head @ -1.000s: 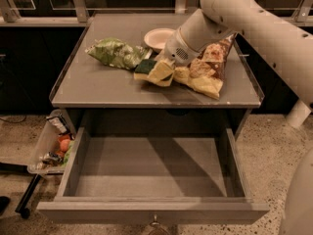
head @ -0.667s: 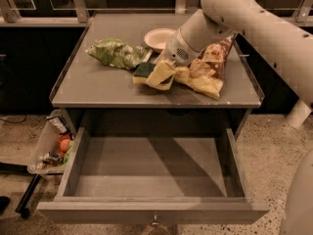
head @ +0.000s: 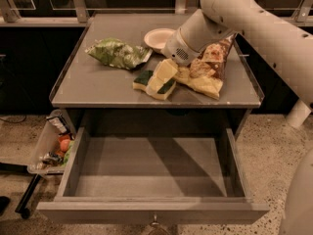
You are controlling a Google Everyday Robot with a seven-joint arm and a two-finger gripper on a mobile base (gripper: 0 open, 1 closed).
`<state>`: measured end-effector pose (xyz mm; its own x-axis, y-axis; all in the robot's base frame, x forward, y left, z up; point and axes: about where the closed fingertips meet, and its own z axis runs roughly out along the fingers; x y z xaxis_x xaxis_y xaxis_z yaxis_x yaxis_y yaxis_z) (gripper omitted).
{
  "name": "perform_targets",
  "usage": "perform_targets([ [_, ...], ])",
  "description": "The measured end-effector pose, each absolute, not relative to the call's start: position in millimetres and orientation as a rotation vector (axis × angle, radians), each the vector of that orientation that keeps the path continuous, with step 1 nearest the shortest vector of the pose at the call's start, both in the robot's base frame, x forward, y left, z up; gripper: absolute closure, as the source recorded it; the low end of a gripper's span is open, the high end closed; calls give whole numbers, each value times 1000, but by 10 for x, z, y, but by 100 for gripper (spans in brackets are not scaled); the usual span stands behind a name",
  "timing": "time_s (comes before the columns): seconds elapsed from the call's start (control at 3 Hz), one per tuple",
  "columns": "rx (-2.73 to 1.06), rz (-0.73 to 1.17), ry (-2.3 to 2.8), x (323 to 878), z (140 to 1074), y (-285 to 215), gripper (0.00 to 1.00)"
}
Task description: Pick sponge from top drawer and place on counter
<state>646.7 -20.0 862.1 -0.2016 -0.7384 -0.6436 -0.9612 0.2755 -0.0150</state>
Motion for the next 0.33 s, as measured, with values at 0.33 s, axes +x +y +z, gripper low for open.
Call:
perform_targets([
  [0.33,-1523,538,2010,6467,8621,-200,0],
])
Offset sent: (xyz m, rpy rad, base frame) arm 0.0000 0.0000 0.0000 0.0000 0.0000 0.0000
